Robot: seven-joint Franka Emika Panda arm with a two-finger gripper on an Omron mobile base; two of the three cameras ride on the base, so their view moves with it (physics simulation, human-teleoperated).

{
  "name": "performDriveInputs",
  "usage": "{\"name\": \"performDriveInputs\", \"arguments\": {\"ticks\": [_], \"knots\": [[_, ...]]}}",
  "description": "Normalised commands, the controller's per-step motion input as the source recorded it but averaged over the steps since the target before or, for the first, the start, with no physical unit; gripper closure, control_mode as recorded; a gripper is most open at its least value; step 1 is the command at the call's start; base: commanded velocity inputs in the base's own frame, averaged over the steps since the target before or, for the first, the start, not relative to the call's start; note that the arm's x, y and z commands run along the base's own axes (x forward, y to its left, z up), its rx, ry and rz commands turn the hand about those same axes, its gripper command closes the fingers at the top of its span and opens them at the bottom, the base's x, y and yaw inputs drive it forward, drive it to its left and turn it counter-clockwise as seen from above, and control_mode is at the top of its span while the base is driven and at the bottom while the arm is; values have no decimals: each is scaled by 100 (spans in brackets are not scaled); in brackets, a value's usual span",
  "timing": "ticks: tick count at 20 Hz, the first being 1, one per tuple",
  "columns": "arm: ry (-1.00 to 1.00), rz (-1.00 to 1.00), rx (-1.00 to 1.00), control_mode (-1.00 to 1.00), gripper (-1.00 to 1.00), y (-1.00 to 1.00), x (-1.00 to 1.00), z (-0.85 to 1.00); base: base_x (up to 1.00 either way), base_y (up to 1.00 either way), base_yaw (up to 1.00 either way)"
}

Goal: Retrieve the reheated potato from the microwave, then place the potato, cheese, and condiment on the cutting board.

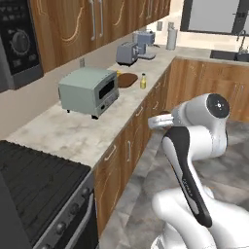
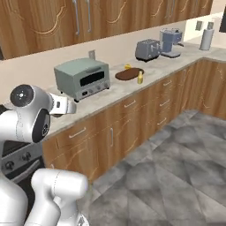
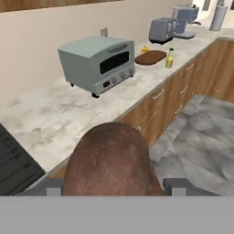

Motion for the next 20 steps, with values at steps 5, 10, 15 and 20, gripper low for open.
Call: {"name": "performDriveInputs", "arguments": {"ticks": [5,10,15,20], "knots": [[0,0,0,100,100,0,0,0,48,-17,-37],[0,0,0,100,100,0,0,0,75,-25,-5],[0,0,0,100,100,0,0,0,88,-28,0],[0,0,0,100,100,0,0,0,93,-30,0]]}}
